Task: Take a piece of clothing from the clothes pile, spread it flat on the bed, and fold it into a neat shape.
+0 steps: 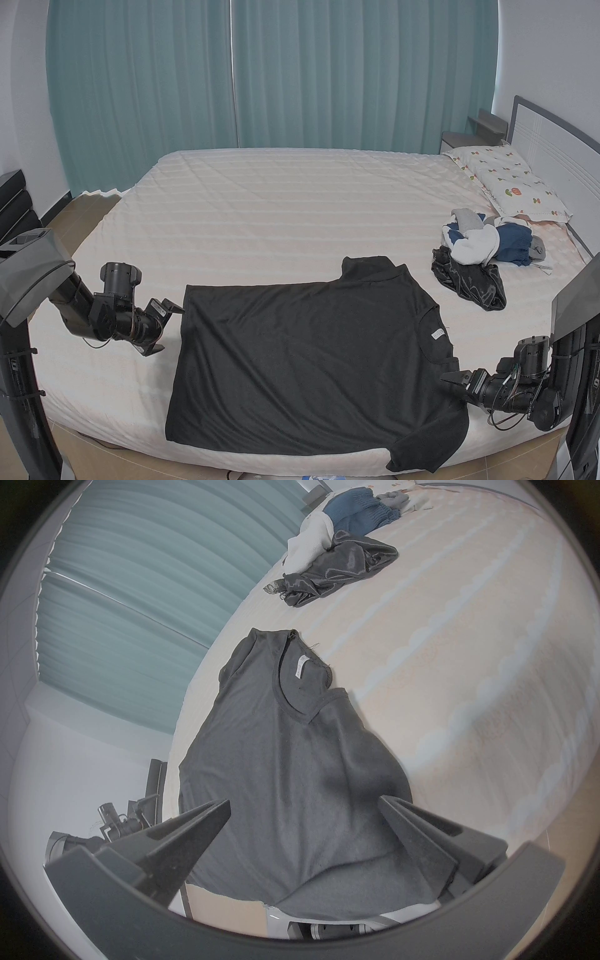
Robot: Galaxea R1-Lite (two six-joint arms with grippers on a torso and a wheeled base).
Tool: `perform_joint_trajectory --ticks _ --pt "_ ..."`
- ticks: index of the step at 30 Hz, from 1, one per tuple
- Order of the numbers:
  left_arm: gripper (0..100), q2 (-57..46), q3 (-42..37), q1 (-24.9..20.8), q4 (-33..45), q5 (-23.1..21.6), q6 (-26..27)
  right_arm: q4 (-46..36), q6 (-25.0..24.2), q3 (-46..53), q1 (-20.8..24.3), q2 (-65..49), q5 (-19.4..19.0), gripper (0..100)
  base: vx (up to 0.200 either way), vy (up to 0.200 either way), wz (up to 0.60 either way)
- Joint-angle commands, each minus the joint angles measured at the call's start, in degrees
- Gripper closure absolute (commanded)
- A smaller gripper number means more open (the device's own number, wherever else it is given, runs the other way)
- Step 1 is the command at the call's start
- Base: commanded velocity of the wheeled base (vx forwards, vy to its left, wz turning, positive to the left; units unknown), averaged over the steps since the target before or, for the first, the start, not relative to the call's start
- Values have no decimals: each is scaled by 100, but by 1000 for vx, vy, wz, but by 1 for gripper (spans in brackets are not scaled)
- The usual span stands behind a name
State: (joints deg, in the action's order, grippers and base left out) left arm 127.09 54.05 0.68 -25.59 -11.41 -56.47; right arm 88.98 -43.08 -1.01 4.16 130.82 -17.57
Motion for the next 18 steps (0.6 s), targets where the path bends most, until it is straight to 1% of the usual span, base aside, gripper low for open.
perform_joint_trajectory --ticks 1,2,3,9,11,13,18 --pt "0 -905 -1494 -156 -825 -230 4 58 2 92 15 -21 8 0 -200 0 0" --pt "0 -905 -1556 -165 -860 -230 13 58 2 92 15 -21 8 0 -200 0 0" --pt "0 -896 -1784 -191 -1036 -230 30 58 2 92 15 -21 8 0 -200 0 0" --pt "0 -861 -2162 -200 -1423 -248 57 58 2 84 15 -30 8 0 -200 0 0" --pt "0 -843 -2329 -226 -1563 -292 268 58 2 84 15 -30 8 0 -200 0 0" --pt "0 -826 -2426 -279 -1563 -379 567 67 2 92 15 -30 8 0 0 0 0" --pt "0 -808 -2777 -367 -1563 -564 1560 58 2 92 24 -39 8 0 0 0 0"
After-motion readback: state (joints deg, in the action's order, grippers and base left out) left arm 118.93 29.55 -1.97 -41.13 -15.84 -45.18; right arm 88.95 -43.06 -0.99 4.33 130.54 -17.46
